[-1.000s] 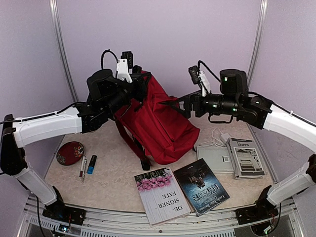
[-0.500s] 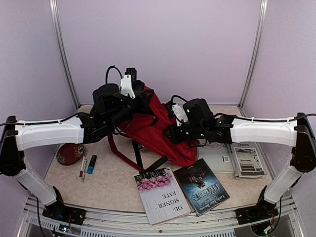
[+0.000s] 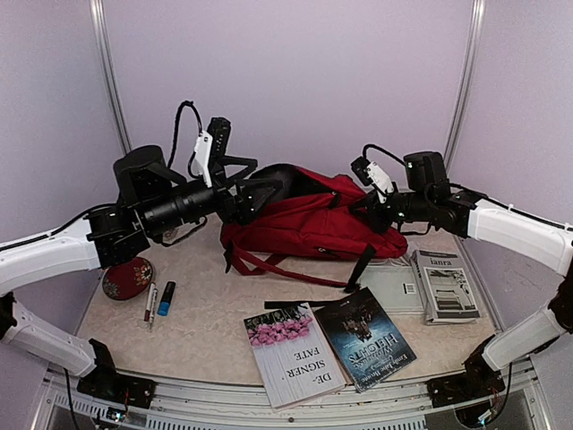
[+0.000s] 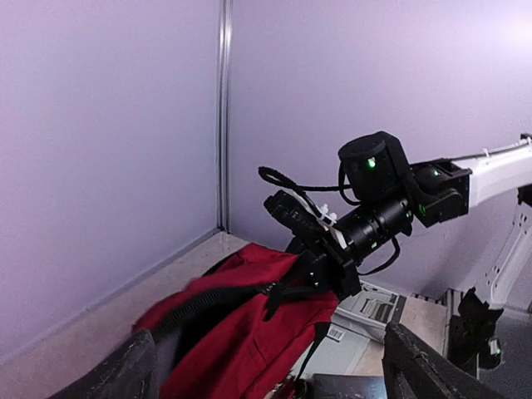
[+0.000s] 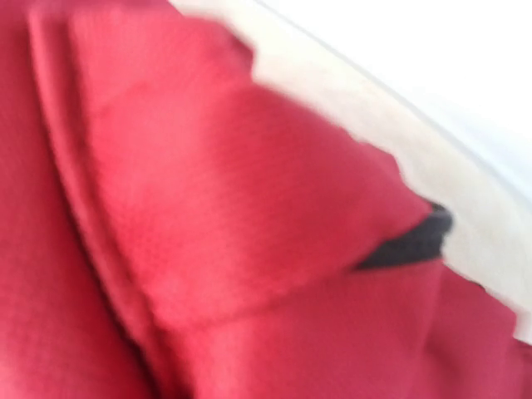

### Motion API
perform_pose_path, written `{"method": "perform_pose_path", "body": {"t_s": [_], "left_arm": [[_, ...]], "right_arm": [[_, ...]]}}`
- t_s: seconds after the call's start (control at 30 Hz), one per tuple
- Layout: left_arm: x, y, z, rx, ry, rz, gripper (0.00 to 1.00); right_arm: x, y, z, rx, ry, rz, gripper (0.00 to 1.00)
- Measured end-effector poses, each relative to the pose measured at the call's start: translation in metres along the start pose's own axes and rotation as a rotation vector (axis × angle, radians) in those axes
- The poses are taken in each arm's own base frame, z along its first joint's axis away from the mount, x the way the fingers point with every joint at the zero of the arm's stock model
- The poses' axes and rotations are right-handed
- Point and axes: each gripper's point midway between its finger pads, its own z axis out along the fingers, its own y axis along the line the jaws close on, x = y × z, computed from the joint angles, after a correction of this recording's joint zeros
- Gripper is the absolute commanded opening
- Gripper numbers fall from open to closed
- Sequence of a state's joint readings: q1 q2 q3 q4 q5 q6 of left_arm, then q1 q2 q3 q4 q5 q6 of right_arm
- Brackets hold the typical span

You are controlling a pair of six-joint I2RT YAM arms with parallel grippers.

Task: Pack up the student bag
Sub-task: Pass from the left arm to the right, then pass from the right arm to the left

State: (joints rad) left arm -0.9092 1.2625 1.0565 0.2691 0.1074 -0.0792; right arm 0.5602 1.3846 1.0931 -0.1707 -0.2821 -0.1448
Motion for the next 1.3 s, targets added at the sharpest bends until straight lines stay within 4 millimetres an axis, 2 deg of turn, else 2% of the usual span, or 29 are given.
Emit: {"method": "perform_pose_path", "body": {"t_s": [0.1,0.2,0.27,0.33,0.47,0.53,0.57,0.63,0.87,1.0,1.03,1.1,1.13,1.2,1.23,1.3], "left_arm": [[-0.031,-0.009,-0.029,0.020,-0.019,0.155,0.97],[-0.044,-0.010,-0.047,0.009,-0.004,0.290,0.99],[-0.035,-0.009,-0.047,0.014,0.060,0.371,0.99],[-0.017,-0.011,-0.040,0.049,0.148,0.433,0.99],[0.050,-0.018,-0.026,0.143,0.354,0.494,0.99],[0.073,-0.024,-0.025,0.182,0.419,0.517,0.99],[0.078,-0.026,-0.026,0.196,0.435,0.526,0.99],[0.080,-0.031,-0.028,0.229,0.437,0.540,0.99],[0.066,-0.052,-0.044,0.338,0.374,0.565,0.99],[0.069,-0.038,-0.039,0.255,0.400,0.577,0.94],[0.072,-0.032,-0.037,0.232,0.412,0.579,0.91],[0.081,-0.023,-0.030,0.200,0.443,0.576,0.70],[0.088,-0.018,-0.026,0.190,0.463,0.568,0.57],[0.104,-0.006,-0.018,0.174,0.507,0.551,0.15],[0.110,0.001,-0.015,0.164,0.526,0.536,0.01],[0.120,0.020,-0.008,0.133,0.562,0.487,0.00]], "right_arm": [[-0.012,0.020,-0.017,-0.098,-0.018,-0.141,0.00],[-0.023,0.034,-0.031,-0.169,-0.041,-0.242,0.00],[-0.029,0.039,-0.036,-0.197,-0.054,-0.283,0.00],[-0.031,0.043,-0.039,-0.216,-0.055,-0.305,0.00],[-0.032,0.047,-0.043,-0.245,-0.036,-0.319,0.00],[-0.033,0.047,-0.043,-0.253,-0.033,-0.325,0.00],[-0.034,0.047,-0.043,-0.256,-0.031,-0.328,0.00],[-0.035,0.047,-0.042,-0.257,-0.032,-0.333,0.00],[-0.036,0.047,-0.042,-0.259,-0.029,-0.350,0.00],[-0.036,0.048,-0.042,-0.262,-0.031,-0.353,0.00],[-0.036,0.048,-0.042,-0.264,-0.031,-0.353,0.00],[-0.036,0.048,-0.043,-0.267,-0.033,-0.354,0.00],[-0.036,0.049,-0.043,-0.268,-0.033,-0.354,0.00],[-0.036,0.049,-0.043,-0.271,-0.035,-0.354,0.00],[-0.036,0.049,-0.043,-0.272,-0.035,-0.354,0.00],[-0.036,0.049,-0.043,-0.270,-0.036,-0.355,0.00]]}}
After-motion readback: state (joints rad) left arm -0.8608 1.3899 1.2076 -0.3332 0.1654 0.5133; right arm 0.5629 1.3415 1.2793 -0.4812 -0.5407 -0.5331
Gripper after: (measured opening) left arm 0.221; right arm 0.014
